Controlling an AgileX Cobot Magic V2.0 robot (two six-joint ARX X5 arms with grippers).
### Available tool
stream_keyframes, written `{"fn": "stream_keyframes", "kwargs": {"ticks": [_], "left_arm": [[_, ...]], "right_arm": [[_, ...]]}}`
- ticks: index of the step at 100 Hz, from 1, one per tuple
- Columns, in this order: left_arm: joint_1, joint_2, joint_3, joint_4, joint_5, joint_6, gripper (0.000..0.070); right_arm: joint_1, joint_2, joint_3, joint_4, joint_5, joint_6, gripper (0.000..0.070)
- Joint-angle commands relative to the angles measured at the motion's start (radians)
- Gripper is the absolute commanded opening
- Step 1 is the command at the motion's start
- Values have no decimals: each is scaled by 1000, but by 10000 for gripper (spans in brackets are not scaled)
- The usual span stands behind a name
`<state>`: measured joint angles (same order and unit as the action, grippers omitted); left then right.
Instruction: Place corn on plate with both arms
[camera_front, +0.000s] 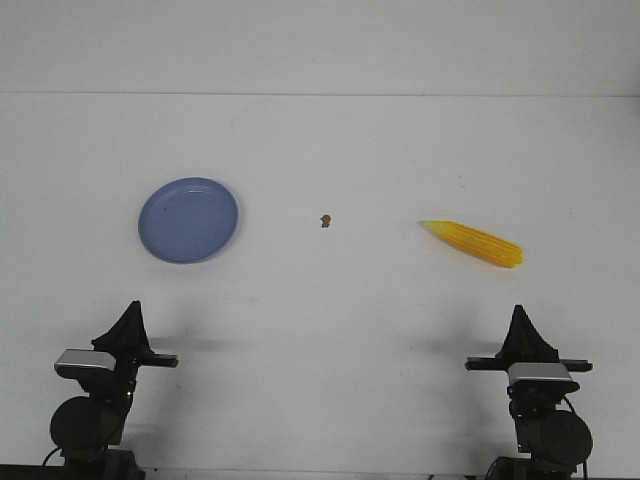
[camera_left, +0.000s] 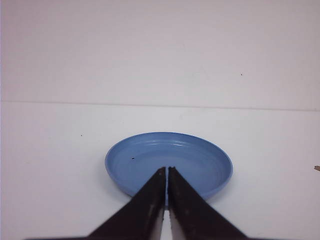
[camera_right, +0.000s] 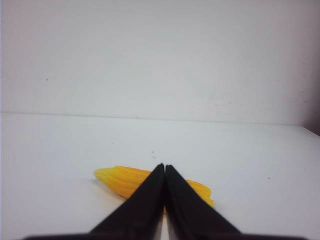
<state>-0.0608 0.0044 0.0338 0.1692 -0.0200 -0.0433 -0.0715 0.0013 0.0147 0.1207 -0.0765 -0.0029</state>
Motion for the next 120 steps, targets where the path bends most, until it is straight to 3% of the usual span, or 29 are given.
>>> {"fn": "stream_keyframes", "kwargs": {"ticks": [1,72,94,107,120], "left_arm": [[2,-1,-20,12,1,-2,12],[2,-1,-20,13,1,-3,12],[2,-1,27,10,1,-51,12],[2,5,119,-87,1,-56,12],[3,49,259,-217,1,-56,12]], "right_arm": [[-1,0,-2,10,-1,7,0],[-1,0,-2,10,-2,0,0],[0,0,4,69,-2,5,0],[0,0,53,20,-2,12,0],[0,8,171,-137,0,42,0]]}}
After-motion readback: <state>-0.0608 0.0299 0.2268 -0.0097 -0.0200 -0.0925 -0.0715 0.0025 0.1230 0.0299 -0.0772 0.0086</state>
